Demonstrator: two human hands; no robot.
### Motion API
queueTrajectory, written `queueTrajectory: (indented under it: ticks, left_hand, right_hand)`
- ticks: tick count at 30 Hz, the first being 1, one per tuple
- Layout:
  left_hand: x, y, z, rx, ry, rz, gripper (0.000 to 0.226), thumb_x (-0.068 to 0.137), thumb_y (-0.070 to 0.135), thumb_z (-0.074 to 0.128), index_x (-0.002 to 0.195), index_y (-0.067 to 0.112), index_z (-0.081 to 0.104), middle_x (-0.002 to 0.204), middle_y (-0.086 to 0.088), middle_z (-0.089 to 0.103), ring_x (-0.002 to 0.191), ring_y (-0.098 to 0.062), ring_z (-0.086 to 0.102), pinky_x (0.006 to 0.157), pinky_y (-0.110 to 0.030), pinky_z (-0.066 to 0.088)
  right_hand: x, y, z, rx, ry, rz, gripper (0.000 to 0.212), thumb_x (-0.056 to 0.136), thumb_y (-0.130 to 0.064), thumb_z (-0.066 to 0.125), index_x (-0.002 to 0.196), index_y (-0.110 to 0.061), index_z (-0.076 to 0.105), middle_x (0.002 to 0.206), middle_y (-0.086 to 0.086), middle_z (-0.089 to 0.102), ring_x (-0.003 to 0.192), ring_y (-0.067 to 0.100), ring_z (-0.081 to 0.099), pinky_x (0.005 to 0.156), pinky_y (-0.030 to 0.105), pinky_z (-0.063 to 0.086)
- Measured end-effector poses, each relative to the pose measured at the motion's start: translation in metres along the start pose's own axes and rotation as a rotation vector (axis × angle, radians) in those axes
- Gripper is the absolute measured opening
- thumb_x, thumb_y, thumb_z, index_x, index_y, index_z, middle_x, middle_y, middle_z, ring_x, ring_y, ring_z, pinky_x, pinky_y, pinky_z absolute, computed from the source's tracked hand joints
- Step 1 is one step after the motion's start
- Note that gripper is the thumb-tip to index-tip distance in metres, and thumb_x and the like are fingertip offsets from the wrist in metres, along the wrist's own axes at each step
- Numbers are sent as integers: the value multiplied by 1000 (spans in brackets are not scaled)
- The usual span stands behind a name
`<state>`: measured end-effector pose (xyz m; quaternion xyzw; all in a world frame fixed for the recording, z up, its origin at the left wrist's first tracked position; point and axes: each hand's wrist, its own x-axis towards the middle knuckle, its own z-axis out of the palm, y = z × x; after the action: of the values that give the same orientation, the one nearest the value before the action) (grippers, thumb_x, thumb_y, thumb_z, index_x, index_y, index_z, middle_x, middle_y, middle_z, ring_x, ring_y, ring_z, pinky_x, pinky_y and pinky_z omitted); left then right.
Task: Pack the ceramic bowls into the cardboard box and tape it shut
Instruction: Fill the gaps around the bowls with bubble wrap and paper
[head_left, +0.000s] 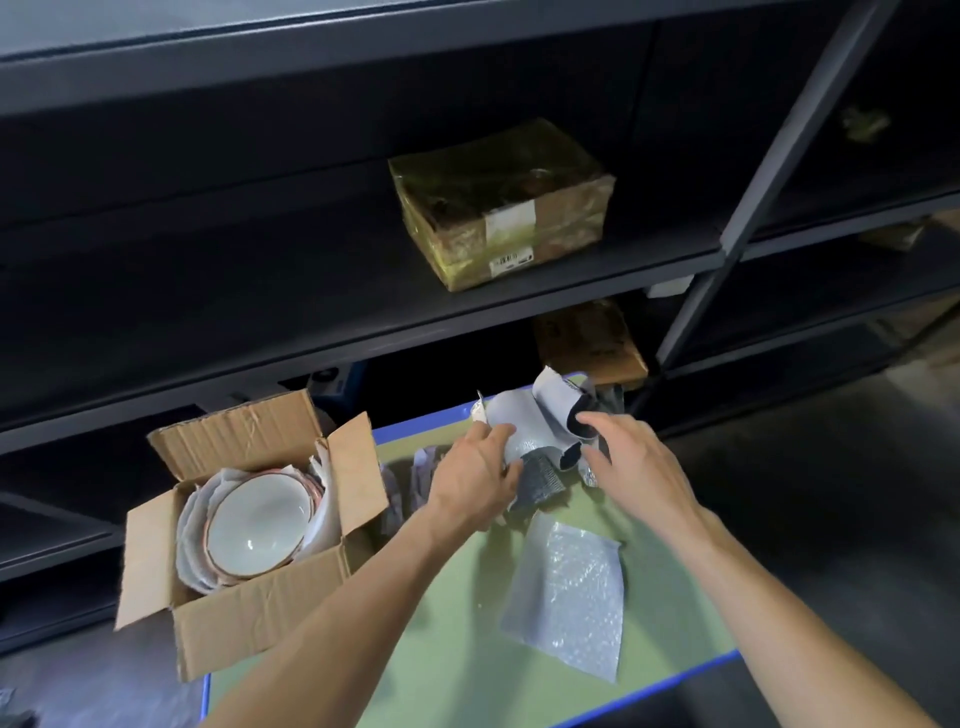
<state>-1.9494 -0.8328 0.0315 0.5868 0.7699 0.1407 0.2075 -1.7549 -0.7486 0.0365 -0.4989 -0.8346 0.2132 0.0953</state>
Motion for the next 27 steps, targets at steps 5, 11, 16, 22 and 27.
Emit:
queueTrajectory:
  ticks: [5, 11, 16, 22, 27]
  left_hand:
    - [3, 4, 4, -29, 9, -18, 49, 99, 36, 52, 144, 20, 45, 137, -8, 51, 121, -29, 52, 102, -40, 43]
    - [-8, -7, 3, -91, 57, -40, 47, 99, 33, 53, 144, 18, 47, 134, -8, 54, 122, -27, 51, 101, -35, 37]
    - [-8, -9, -6, -139, 92, -59, 49, 99, 31, 54, 146, 19, 45, 134, -6, 55, 121, -26, 52, 100, -34, 36]
    - [-6, 1, -13, -140, 111, -41, 56, 98, 35, 55, 150, 24, 37, 136, -6, 51, 122, -26, 52, 98, -34, 35]
    - [-10, 1, -3, -155, 63, 0, 51, 98, 37, 53, 147, 25, 43, 135, -7, 51, 120, -27, 51, 101, -37, 41]
  right_hand:
    - [39, -10, 1, -44, -193, 2, 44, 100, -35, 54, 143, -31, 48, 133, -1, 55, 119, 32, 46, 93, 48, 48]
    - [44, -18, 7, -24, -115, 2, 32, 99, -27, 52, 128, -17, 63, 128, 0, 63, 117, 28, 52, 94, 43, 47]
    - [33, -26, -5, 112, 41, -85, 28, 99, -22, 56, 125, -20, 66, 117, -5, 66, 103, 20, 62, 87, 40, 52]
    - [21, -32, -12, 295, 118, -55, 24, 96, -21, 61, 117, -27, 70, 103, -15, 66, 90, 8, 61, 84, 32, 53]
    - [10, -29, -14, 467, 124, 39, 21, 95, -18, 61, 110, -29, 72, 106, -15, 69, 95, 6, 63, 82, 25, 52]
